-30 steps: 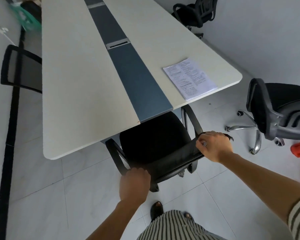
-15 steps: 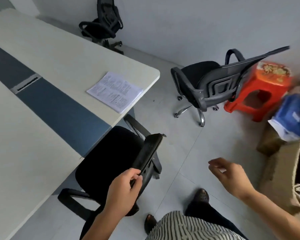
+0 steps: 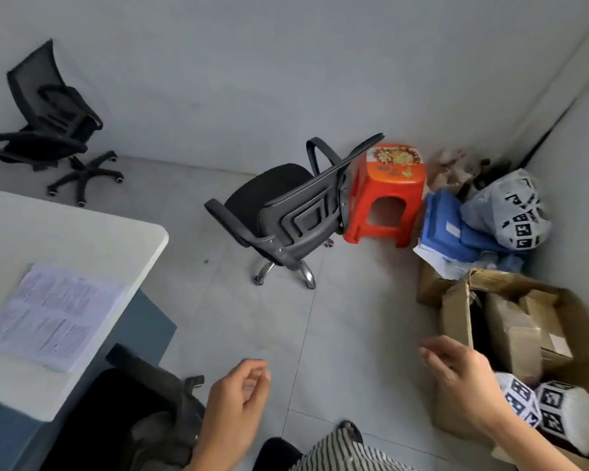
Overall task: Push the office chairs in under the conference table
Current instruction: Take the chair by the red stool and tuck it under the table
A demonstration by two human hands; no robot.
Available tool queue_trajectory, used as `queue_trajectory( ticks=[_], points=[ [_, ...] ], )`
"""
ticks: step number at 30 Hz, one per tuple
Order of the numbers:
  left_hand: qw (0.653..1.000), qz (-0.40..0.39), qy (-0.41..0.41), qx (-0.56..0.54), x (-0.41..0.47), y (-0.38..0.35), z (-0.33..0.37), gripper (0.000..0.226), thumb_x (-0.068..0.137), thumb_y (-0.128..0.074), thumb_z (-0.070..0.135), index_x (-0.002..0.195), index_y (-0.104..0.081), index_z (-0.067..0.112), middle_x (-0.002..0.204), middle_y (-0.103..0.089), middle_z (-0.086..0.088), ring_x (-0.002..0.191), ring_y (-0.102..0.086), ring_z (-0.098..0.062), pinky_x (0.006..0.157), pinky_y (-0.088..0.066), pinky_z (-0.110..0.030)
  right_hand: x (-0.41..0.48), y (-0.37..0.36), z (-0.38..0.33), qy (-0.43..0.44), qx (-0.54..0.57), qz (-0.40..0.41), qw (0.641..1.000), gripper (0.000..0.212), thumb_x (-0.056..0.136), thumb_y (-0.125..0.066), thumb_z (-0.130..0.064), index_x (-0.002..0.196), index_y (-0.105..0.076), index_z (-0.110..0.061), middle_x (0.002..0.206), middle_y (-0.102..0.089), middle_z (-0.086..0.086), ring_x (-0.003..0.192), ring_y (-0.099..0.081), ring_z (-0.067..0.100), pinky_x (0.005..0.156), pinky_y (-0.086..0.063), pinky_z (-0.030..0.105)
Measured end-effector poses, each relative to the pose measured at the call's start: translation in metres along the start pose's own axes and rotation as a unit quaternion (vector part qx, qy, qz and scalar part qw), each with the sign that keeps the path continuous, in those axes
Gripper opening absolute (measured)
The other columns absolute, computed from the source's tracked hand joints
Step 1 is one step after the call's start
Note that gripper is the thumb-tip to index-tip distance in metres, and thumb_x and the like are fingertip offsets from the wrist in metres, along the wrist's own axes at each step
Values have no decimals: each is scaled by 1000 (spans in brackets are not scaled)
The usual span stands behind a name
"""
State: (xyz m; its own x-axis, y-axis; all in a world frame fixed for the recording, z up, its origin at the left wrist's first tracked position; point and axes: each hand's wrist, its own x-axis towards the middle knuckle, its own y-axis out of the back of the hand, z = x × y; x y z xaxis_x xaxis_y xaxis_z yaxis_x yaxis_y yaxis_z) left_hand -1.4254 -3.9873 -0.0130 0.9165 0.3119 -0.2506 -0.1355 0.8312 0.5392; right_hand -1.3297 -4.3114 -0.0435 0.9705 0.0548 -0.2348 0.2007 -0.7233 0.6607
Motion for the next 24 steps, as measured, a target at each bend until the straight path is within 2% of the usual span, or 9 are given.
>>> queue_trajectory(
  ticks=[4, 10, 14, 18, 19, 22, 24],
  points=[
    [1000, -2, -23, -9, 67, -16, 36, 10, 86, -62, 19, 91, -67, 27, 81, -71, 9, 82, -64, -2, 69, -46, -6, 44, 19, 13, -30, 29, 17, 999, 22, 84, -69, -15, 80, -65, -36, 81, -67, -34, 70, -67, -8, 63, -49, 10],
    [999, 32, -37, -12, 165, -26, 67, 13, 85, -63, 16, 86, -67, 29, 77, -71, 16, 78, -64, -3, 67, -46, -6, 130, 35, 15, -32, 7, 14, 999, 13, 85, -68, -18, 83, -67, -31, 83, -67, -35, 70, -67, -7, 65, -49, 10],
    [995, 79, -57, -9, 245, -30, 98, 11, 87, -61, 19, 87, -65, 29, 81, -68, 11, 78, -62, 2, 66, -45, -13, 218, 57, -12, -6, -9, 31, 999, 8, 85, -68, -20, 85, -69, -28, 71, -72, -17, 73, -66, -7, 65, -49, 10],
    [989, 118, -85, -10, 314, -32, 139, 10, 87, -60, 17, 91, -66, 25, 81, -67, 11, 82, -60, 1, 65, -44, -6, 302, 76, -59, 32, -40, 34, 998, 5, 86, -67, -25, 87, -69, -29, 75, -73, -11, 73, -64, -5, 66, -52, 24],
    [989, 121, -89, -1, 331, -32, 145, 10, 88, -59, 16, 91, -66, 23, 82, -67, 12, 84, -61, -1, 67, -44, -6, 321, 78, -69, 42, -42, 30, 998, 5, 86, -66, -26, 89, -69, -29, 77, -72, -11, 74, -63, -6, 66, -50, 24],
    [988, 121, -80, 61, 376, -36, 148, 11, 88, -59, 17, 95, -66, 16, 90, -67, 6, 85, -62, -11, 71, -48, -21, 374, 79, -98, 85, -54, 26, 995, 9, 87, -64, -28, 93, -70, -26, 80, -69, -14, 71, -62, -4, 63, -44, 13],
    [983, 132, -58, 114, 401, -40, 141, 15, 88, -58, 23, 99, -66, 15, 97, -66, 1, 87, -60, -15, 70, -50, -27, 407, 76, -115, 128, -79, 27, 988, 12, 87, -63, -29, 96, -69, -25, 85, -68, -14, 75, -64, 4, 67, -48, 22]
  ],
)
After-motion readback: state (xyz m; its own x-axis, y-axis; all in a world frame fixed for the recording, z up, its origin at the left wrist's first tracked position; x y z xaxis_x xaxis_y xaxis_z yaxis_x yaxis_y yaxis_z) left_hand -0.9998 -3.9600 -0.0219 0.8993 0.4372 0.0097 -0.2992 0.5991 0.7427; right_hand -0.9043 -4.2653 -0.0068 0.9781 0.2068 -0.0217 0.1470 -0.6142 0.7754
